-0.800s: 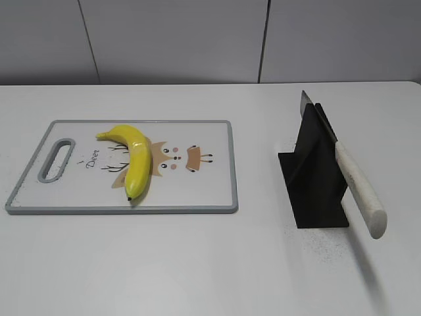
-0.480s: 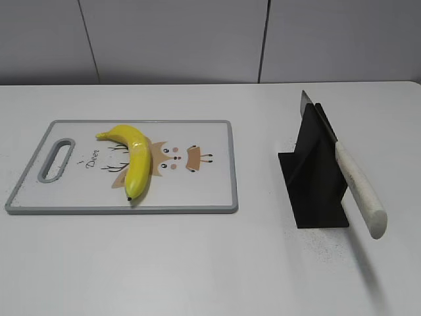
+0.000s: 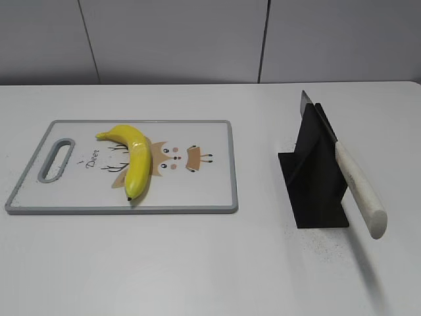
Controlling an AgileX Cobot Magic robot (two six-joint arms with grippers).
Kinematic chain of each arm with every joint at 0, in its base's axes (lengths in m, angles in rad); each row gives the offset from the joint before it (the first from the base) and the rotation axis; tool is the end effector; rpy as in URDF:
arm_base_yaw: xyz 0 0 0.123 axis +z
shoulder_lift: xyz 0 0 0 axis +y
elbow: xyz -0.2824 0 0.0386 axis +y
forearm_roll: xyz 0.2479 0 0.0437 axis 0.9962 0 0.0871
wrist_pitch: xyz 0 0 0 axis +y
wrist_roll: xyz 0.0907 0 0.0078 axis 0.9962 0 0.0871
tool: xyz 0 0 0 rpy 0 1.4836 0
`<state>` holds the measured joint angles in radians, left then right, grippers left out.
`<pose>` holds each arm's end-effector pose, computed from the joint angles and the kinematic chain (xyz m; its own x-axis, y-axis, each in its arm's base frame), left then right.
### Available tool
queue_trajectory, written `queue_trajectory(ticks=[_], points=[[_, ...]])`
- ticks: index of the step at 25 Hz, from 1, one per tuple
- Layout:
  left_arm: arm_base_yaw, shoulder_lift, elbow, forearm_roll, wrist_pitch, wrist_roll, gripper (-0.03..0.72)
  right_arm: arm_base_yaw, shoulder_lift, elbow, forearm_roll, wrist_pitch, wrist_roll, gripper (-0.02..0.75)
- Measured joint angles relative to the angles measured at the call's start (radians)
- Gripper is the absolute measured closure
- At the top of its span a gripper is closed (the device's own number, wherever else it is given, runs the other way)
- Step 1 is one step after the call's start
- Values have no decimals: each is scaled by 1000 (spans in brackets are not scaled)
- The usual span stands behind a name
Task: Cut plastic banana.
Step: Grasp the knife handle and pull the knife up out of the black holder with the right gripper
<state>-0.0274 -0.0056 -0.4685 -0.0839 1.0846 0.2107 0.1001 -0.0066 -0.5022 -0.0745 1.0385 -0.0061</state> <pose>-0.0036 -0.0067 0.2667 -0.4754 0.1832 -0.8605 0.1752 0.9782 0.1115 -0.0047 -0.0063 0.2797 -0.4227 -0.0865 -0.9021 -0.0607 0.9959 -0.0671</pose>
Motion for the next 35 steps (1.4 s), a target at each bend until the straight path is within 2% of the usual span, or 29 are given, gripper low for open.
queue_trajectory(ticks=[20, 29, 35], points=[[0, 0, 0, 0, 0, 0, 162, 0, 10, -6, 4, -2, -22, 178], [0, 0, 0, 0, 0, 0, 162, 0, 378, -160, 38, 101, -25, 180], [0, 0, 0, 0, 0, 0, 162, 19, 641, -244, 137, 143, -25, 181]])
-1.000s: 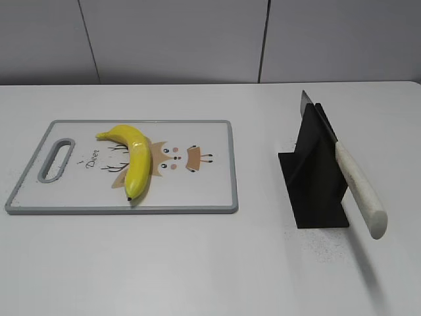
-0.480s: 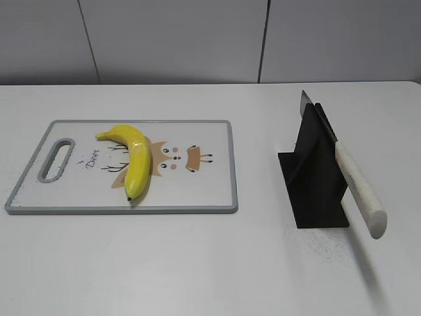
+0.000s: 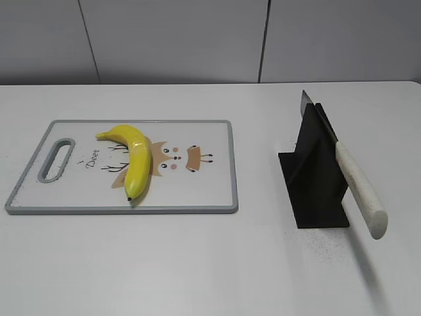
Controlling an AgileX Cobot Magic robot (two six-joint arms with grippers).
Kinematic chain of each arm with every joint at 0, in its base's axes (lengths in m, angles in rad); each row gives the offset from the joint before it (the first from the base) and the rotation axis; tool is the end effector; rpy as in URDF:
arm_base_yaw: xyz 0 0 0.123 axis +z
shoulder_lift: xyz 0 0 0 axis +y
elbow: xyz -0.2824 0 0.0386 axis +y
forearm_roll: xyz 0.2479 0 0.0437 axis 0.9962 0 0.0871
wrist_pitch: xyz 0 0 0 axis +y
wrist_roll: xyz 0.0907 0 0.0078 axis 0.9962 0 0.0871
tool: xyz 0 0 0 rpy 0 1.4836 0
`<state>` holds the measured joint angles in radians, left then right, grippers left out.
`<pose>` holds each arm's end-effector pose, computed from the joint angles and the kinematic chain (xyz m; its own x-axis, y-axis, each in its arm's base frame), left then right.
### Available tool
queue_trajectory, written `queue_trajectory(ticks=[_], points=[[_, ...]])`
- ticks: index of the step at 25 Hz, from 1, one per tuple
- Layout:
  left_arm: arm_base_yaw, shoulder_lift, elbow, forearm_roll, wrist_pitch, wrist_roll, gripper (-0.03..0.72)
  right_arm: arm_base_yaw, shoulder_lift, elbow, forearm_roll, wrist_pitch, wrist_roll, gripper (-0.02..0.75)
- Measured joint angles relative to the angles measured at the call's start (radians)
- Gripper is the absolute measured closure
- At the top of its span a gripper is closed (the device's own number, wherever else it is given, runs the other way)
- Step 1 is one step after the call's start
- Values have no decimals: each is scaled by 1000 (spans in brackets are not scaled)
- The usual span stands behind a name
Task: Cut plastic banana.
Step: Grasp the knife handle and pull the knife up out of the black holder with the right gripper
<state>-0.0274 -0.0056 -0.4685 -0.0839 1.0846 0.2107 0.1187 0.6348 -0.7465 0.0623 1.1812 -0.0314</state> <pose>-0.0036 -0.0067 0.2667 -0.4754 0.1832 -0.8605 0.1752 0.9782 0.1115 0.0861 0.0156 0.3170 -0.8244 -0.1061 -0.5560 -0.1564 0.9867 0.0436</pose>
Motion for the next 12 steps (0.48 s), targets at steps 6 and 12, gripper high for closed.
queue_trajectory(ticks=[6, 12], points=[[0, 0, 0, 0, 0, 0, 162, 90, 200, -82, 10, 2, 9, 183], [0, 0, 0, 0, 0, 0, 162, 203, 422, -177, 16, -26, 88, 187]])
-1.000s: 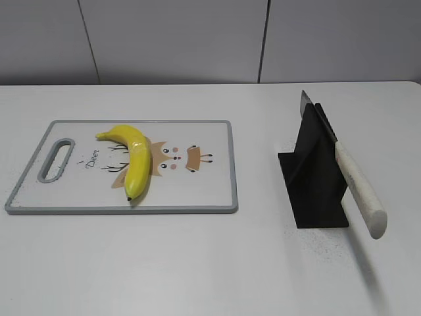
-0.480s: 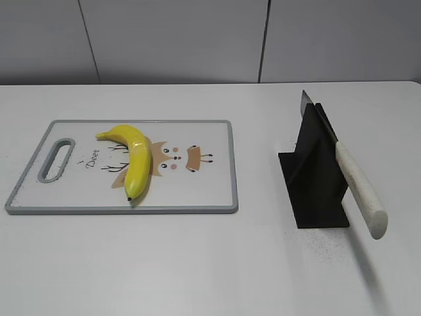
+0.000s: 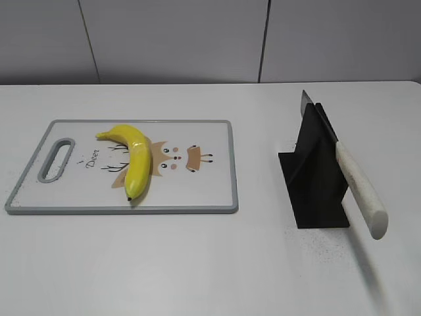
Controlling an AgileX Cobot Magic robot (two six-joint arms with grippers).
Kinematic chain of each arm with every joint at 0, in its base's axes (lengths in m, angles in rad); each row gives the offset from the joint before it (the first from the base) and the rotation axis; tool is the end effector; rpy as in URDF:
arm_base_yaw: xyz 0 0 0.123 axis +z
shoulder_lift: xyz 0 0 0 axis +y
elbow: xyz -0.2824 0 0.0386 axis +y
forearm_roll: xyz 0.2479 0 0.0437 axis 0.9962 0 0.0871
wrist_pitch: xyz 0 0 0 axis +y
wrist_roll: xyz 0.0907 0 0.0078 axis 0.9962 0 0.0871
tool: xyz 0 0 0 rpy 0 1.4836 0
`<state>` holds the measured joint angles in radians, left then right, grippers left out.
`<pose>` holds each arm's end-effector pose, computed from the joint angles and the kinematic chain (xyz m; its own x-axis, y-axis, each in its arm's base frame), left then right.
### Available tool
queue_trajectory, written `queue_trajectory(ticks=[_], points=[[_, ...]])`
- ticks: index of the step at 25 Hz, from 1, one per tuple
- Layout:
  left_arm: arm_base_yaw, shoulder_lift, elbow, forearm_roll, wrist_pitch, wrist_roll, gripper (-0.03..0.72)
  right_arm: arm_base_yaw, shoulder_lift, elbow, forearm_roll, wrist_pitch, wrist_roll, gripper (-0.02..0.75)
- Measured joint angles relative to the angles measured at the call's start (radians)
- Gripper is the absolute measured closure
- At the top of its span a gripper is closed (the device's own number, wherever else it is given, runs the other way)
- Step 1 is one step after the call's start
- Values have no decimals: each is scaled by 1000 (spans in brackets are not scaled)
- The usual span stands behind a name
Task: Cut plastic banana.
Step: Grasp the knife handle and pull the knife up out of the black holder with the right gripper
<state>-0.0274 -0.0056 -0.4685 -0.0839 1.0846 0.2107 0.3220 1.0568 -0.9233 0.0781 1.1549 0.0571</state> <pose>-0.0036 -0.0067 0.2667 -0.4754 0.1832 -0.8605 0.1752 0.9782 0.1115 0.1678 0.0628 0.3135 -0.9108 -0.2107 -0.3550 -0.2605 0.9604 0.0984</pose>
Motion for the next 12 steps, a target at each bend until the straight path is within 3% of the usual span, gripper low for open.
queue_trajectory(ticks=[12], points=[[0, 0, 0, 0, 0, 0, 162, 20, 396, -143, 85, -78, 29, 220]])
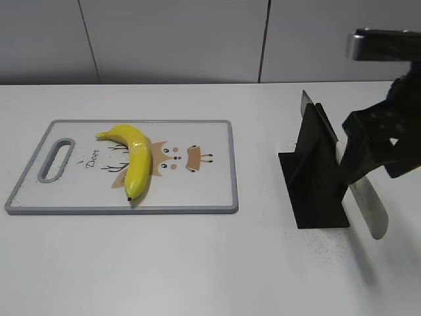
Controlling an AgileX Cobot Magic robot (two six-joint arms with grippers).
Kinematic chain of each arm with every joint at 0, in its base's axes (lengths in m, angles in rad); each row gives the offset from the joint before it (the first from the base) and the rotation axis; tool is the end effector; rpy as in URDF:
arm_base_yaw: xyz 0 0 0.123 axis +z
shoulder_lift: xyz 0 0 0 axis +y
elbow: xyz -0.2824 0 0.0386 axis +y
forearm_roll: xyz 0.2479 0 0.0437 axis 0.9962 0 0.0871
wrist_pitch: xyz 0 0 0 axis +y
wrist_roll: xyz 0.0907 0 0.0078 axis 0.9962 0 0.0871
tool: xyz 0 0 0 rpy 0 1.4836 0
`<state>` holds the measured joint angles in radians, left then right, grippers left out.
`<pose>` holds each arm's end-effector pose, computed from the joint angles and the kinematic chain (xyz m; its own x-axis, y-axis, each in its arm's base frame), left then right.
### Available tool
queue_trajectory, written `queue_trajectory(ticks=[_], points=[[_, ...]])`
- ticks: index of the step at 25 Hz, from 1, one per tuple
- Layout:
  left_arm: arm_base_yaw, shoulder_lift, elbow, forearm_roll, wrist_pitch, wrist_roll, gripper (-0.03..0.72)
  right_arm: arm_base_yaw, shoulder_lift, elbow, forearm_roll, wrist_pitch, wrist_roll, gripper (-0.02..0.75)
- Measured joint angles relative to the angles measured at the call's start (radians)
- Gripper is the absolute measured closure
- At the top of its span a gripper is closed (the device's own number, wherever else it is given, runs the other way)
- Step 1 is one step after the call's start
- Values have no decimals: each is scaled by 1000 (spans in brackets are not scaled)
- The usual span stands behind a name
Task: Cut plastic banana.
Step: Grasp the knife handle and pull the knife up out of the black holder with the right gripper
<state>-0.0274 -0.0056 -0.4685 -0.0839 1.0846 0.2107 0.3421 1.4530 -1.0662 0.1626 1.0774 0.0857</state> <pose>-0.0036 -0.0067 0.2667 -0.4754 0.1832 -0.8605 0.1752 0.9782 0.1115 0.2490 0.1025 0.2666 -0.9694 -0.1745 -0.1727 -0.2038 0.9641 0.1701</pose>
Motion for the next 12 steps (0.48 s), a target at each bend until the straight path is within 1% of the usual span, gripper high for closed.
queue_trajectory(ticks=[5, 9, 11, 12], points=[[0, 0, 0, 0, 0, 0, 162, 0, 134, -1, -24, -5, 39, 225], [0, 0, 0, 0, 0, 0, 162, 0, 190, -1, -47, -13, 70, 230], [0, 0, 0, 0, 0, 0, 162, 0, 193, -1, -50, -18, 88, 253], [0, 0, 0, 0, 0, 0, 162, 0, 193, -1, -50, -19, 94, 277]])
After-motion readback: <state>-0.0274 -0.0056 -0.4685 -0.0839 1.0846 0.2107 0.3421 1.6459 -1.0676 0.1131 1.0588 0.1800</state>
